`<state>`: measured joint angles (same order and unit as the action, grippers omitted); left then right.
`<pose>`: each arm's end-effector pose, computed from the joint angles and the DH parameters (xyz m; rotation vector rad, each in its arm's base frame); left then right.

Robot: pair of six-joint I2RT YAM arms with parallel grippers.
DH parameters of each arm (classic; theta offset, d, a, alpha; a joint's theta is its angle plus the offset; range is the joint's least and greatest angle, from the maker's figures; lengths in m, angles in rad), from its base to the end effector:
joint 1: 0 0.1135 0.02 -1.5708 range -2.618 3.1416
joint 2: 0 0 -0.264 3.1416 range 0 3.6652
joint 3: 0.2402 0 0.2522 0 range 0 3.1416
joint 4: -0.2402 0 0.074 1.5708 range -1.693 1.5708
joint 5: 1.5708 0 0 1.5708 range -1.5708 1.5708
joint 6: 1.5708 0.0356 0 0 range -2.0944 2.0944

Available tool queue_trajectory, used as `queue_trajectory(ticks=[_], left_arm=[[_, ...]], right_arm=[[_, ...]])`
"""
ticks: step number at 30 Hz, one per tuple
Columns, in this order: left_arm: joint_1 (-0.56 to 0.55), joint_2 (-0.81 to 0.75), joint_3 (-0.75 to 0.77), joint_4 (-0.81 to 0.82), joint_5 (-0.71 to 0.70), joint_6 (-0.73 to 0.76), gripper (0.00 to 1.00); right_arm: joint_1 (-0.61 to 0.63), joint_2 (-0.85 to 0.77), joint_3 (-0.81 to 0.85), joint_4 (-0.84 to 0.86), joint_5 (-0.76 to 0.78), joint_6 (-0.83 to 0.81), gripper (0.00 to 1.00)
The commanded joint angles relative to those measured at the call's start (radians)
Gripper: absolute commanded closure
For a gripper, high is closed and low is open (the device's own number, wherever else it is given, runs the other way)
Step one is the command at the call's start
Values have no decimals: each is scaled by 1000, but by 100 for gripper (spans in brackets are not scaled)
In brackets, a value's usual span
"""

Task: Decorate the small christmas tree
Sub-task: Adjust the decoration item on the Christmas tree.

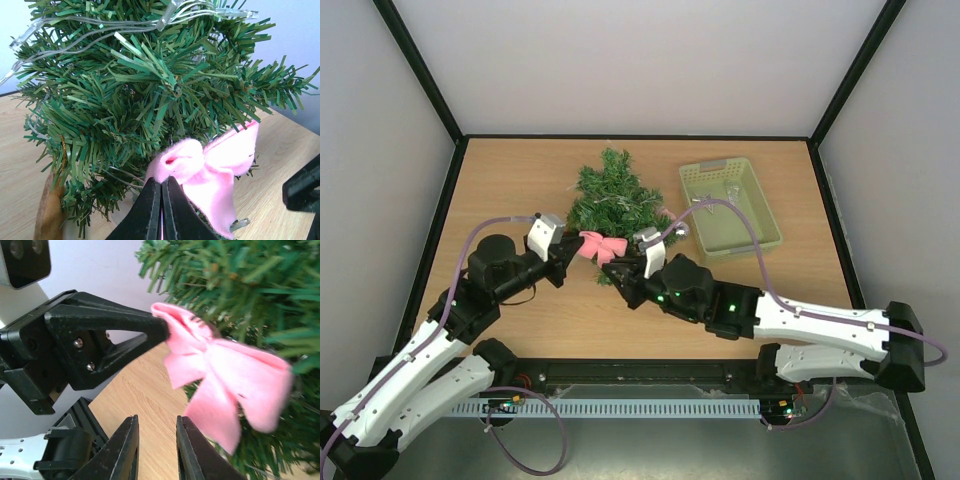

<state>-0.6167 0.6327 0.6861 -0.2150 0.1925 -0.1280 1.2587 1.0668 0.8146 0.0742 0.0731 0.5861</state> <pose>0.1234 -0.0958 0.3251 0.5715 1.6890 -0.7095 0.0800 0.2395 0.3223 -0.5815 1.8422 1.2442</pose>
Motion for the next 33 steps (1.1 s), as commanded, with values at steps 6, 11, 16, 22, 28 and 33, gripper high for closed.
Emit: queue_trajectory(ticks=[6, 11, 16, 22, 28, 33], left_arm=[[4, 5, 45, -31, -9, -52, 98], [4, 1, 60, -47, -5, -76, 97], [5, 1, 41, -46, -10, -87, 98], [5, 4, 27, -47, 1, -116, 98], [4, 4, 4, -45, -20, -123, 98], [5, 4, -1, -45, -30, -131, 98]], right_arm=[[24, 138, 118, 70, 125, -82, 80], [24, 214, 140, 69, 168, -91, 85], [24, 257, 142, 37, 203, -85, 87], [24, 287, 128, -4, 236, -75, 87], [24, 280, 112, 5, 264, -89, 87], [24, 282, 95, 8, 280, -100, 87]])
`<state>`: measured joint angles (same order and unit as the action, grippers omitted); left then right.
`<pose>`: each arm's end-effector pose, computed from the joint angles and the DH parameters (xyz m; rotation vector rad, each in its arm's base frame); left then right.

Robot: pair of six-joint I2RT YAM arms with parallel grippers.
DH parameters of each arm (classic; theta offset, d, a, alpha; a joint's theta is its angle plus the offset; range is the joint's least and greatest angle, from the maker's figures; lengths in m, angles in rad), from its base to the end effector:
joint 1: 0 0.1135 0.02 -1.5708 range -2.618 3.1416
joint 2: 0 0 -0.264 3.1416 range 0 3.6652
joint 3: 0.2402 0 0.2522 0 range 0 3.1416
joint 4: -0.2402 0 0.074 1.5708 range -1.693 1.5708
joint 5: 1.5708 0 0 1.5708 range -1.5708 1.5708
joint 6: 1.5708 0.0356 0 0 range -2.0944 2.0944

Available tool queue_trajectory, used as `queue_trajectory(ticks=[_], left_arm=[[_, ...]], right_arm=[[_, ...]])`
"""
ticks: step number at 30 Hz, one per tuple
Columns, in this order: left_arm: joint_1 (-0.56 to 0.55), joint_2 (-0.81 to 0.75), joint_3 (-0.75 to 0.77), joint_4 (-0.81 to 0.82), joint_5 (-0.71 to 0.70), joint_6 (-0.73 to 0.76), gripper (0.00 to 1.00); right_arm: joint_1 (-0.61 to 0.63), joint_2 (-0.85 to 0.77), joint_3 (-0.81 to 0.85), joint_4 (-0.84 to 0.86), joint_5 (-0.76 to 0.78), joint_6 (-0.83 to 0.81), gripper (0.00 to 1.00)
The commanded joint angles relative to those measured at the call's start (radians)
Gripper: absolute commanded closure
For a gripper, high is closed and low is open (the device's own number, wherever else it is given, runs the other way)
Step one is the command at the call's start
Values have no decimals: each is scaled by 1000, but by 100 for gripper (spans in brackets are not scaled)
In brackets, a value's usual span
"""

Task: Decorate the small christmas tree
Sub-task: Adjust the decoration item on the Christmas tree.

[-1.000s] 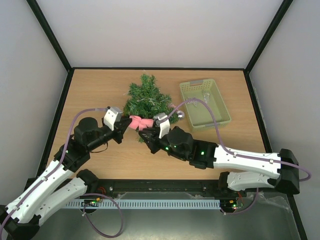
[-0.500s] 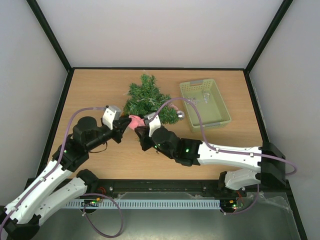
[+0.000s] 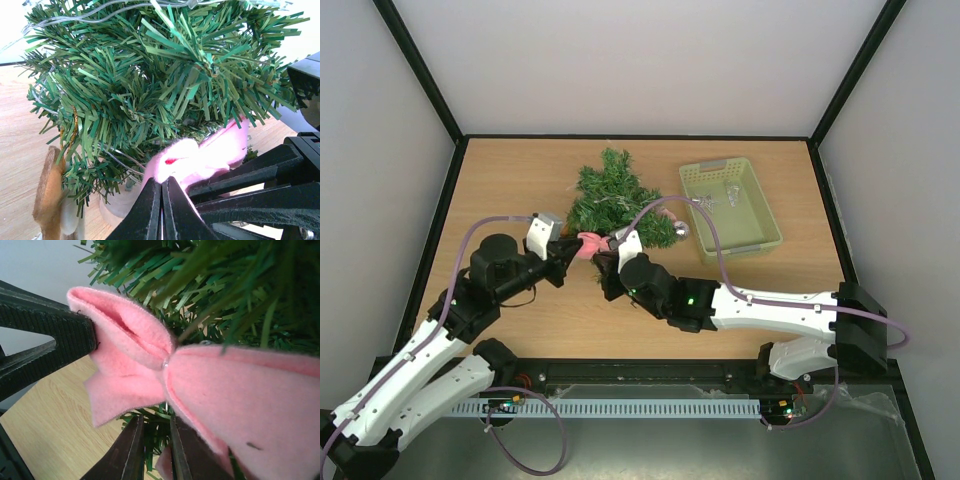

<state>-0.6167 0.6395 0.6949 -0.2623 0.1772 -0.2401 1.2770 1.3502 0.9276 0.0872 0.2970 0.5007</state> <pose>0.1238 -0.0954 0.3221 0.4738 1.7790 -0.7677 0.1004 0.2959 0.2898 -0.5572 1.9213 0.9096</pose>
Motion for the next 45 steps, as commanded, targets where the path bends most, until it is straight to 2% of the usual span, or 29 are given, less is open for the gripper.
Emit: queue_trajectory(ticks=[1, 9, 15, 21, 27, 31, 35, 40, 45], left_arm=[[5, -3, -13, 4, -15, -22, 98], [5, -2, -11, 2, -17, -23, 96], [4, -12, -29, 50, 1, -6, 97], [5, -34, -9, 58, 92, 10, 98], [4, -53, 35, 20, 210, -21, 97], [4, -62, 28, 65, 279, -93, 98], [5, -63, 21, 115, 323, -149, 98], [5, -58, 19, 136, 321, -196, 97], [5, -58, 17, 151, 326, -229, 98]], right_arm=[[5, 0, -21, -1, 55, -16, 87], [5, 8, -37, -9, 28, -17, 86], [5, -51, -29, -56, 26, -13, 83], [5, -187, -34, -122, -14, 17, 75], [5, -403, -101, -115, -84, 37, 70], [6, -532, -158, -76, -61, 62, 65], [5, -571, -196, -59, -58, 73, 61], [5, -554, -234, 5, -171, 46, 51], [5, -555, -293, 122, -265, -24, 47]])
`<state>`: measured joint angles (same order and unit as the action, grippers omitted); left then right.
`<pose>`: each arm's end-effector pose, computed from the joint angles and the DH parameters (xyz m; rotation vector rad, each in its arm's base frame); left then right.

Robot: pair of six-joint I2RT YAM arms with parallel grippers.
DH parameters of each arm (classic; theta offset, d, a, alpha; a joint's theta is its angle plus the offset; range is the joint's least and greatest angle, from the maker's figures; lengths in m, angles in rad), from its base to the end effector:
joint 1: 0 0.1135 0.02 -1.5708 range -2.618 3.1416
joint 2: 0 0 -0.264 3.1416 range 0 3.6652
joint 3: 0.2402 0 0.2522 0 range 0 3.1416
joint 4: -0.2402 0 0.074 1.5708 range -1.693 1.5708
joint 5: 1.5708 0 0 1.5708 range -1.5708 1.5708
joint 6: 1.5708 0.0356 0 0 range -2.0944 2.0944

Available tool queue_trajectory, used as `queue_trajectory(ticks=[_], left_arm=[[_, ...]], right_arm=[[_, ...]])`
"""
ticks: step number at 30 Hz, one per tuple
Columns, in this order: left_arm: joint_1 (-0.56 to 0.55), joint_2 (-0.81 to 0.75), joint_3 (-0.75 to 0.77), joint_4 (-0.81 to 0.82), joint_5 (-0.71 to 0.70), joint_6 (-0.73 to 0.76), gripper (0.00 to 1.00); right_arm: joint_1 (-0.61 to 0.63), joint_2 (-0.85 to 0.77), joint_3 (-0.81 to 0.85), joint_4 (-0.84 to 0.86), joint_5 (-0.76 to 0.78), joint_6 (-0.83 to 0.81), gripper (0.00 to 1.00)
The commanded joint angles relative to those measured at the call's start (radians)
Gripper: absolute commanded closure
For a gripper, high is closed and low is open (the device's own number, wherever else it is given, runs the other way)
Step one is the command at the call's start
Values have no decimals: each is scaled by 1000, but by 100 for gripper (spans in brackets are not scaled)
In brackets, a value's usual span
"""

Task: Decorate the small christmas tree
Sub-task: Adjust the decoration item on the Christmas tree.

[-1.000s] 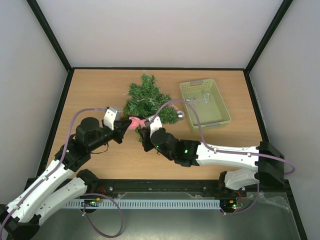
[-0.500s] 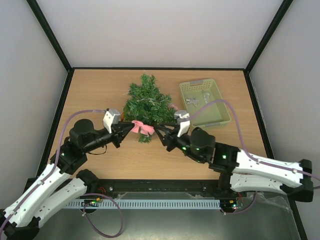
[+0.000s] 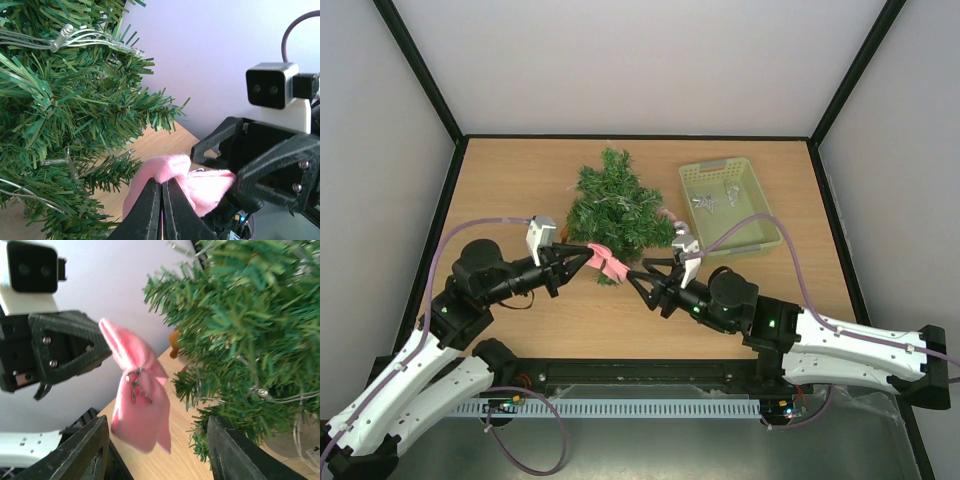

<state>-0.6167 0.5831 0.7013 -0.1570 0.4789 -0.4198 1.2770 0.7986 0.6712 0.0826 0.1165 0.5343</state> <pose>0.1058 -0.0951 0.3432 0.5621 1.6456 -1.1657 0.0606 0.1861 0.3261 -0.5525 1.6918 1.2729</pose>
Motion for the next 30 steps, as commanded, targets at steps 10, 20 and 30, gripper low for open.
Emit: queue_trajectory(ticks=[10, 20, 30], left_arm=[[4, -6, 9, 59, 28, -75, 98], [4, 7, -36, 1, -19, -46, 98], [5, 73, -36, 8, -32, -25, 98]], right_arm=[[5, 72, -32, 229, -85, -83, 51], [5, 52, 22, 47, 102, 0, 98], [1, 162, 126, -123, 238, -65, 98]])
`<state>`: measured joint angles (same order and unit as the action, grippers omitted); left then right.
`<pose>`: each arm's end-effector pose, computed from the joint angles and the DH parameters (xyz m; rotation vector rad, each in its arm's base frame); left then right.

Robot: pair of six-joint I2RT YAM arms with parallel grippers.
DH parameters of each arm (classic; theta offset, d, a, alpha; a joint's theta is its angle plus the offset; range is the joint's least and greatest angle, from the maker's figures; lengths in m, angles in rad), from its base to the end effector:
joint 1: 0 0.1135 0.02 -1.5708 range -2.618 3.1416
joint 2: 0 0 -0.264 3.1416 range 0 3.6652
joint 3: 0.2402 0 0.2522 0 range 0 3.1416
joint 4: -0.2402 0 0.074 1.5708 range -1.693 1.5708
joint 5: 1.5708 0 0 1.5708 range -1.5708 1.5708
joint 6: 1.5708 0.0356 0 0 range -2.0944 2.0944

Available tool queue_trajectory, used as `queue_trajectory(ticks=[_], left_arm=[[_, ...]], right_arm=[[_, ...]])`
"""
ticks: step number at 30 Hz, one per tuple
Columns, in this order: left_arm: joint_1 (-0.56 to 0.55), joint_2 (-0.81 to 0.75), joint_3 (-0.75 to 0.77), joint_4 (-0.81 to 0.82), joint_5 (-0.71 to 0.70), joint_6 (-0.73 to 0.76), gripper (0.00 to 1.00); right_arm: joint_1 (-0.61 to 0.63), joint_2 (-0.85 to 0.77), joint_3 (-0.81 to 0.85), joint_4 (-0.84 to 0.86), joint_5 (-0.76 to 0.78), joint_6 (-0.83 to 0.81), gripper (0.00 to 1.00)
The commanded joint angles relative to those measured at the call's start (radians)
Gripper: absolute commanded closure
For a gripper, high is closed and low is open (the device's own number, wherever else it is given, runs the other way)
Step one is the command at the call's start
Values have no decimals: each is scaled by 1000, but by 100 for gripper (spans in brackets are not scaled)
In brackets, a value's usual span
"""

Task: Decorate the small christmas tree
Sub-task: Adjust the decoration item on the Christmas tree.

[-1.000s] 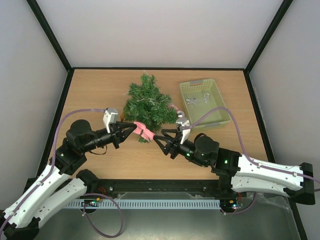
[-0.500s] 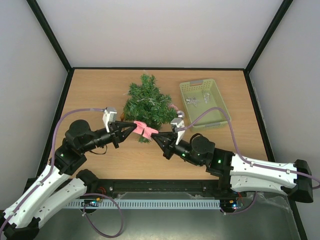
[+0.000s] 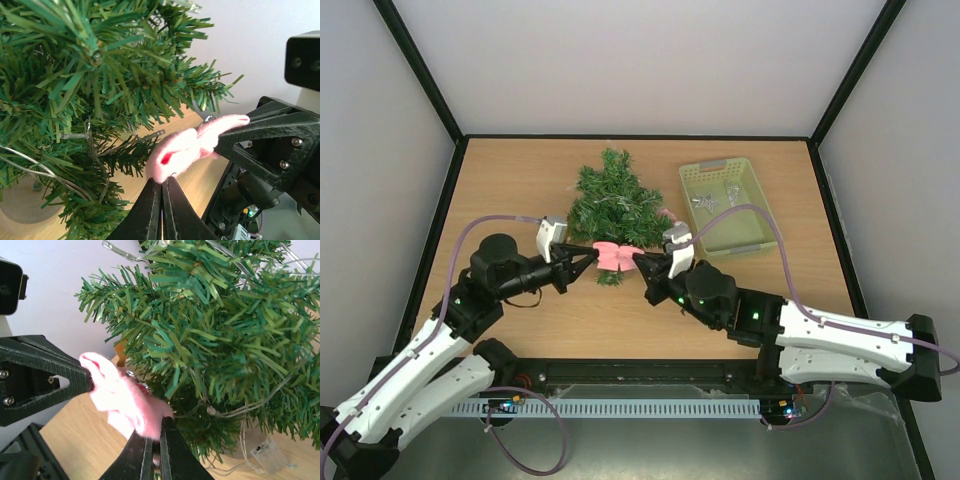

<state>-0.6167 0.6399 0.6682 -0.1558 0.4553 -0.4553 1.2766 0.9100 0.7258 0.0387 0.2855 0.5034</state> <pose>0.1186 -0.1033 0.3246 0.5094 1.7594 -1.1641 0.0725 0.2046 0.3204 -0.4764 1.7693 1.0565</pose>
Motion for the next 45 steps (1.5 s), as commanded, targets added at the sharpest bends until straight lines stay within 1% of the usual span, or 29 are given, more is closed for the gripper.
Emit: queue_trajectory(ticks=[1, 6, 11, 16, 21, 23, 26, 31, 35, 41, 45], left_arm=[[4, 24, -3, 5, -13, 10, 97], [4, 53, 15, -46, -79, 42, 98], [5, 56, 4, -51, -129, 85, 98], [5, 72, -4, -7, -99, 120, 98], [4, 92, -2, 12, -105, 134, 96], [5, 103, -1, 12, -119, 138, 93], [4, 118, 7, 9, -115, 142, 91], [4, 94, 47, -48, -158, 150, 74], [4, 42, 69, -69, -162, 150, 67], [-9, 8, 46, -29, -121, 116, 67], [-55, 35, 31, 4, -104, 117, 72]], right_arm=[[-3, 61, 72, -76, 65, -37, 98], [-58, 85, 42, -41, 33, -32, 98], [-105, 93, 14, 5, -17, -46, 98], [-113, 103, -2, 37, -32, -73, 98], [-115, 88, -15, 63, 4, -80, 98], [-118, 92, -13, 62, 14, -86, 98], [-120, 99, -11, 58, 10, -90, 98], [-120, 96, -15, 49, 21, -87, 98], [-121, 87, -21, 52, 27, -83, 98], [-122, 101, -23, 52, 26, -81, 98], [-123, 101, -25, 52, 21, -81, 98]])
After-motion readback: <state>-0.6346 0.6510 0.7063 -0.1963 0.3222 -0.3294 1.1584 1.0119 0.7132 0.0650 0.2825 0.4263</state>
